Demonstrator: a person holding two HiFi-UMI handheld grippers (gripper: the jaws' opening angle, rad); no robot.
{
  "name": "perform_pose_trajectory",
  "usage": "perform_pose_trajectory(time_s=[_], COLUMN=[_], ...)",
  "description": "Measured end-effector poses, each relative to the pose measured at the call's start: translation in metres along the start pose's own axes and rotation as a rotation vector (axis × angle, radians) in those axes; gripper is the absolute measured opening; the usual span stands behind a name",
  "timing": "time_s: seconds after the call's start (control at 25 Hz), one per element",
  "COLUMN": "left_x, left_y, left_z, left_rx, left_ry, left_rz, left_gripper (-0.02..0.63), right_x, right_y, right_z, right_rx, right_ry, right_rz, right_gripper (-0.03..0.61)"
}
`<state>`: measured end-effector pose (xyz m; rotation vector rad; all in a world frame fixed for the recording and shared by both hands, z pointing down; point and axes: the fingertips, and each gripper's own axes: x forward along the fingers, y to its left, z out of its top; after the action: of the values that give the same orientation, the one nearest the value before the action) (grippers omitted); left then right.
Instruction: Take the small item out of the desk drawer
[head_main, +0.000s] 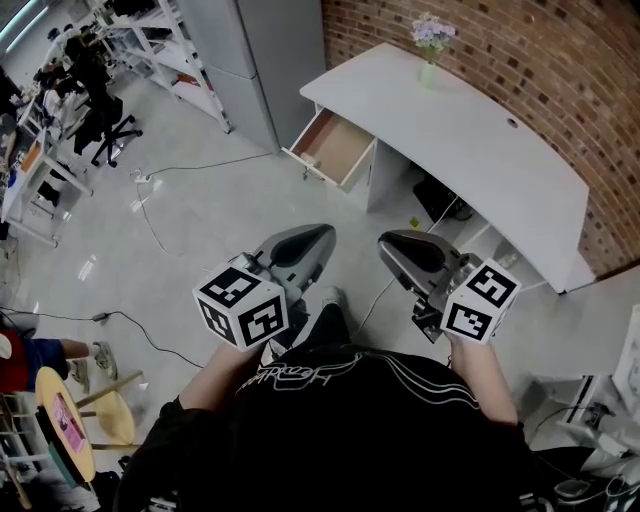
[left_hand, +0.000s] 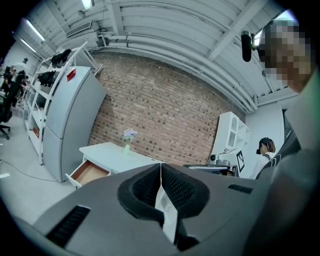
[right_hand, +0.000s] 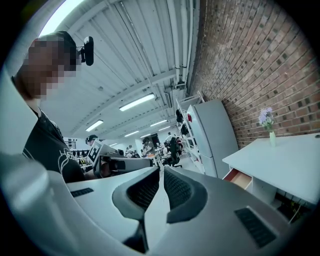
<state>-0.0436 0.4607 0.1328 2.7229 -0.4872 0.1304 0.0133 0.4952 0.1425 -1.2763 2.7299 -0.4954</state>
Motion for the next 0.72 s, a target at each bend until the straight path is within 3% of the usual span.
perform_pose_trajectory(time_s=[0.24,0.72], left_x=[0.053,0.159], left_y=[0.058,0.217], left_z=[0.006,0.06], left_rx=[-0.034,-0.09], left_ry=[0.034,0.092], left_rz=[-0.003,0.005], left_gripper=[0.023,0.023], right_x=[0.033,0.142], right_y=[-0.07,-0.226], right_z=[0.006,0.05], right_rx=[0.035,0.108], right_ry=[0.007,0.033], right_rz=[-0.019,-0.056], right_gripper=[0.058,0.058])
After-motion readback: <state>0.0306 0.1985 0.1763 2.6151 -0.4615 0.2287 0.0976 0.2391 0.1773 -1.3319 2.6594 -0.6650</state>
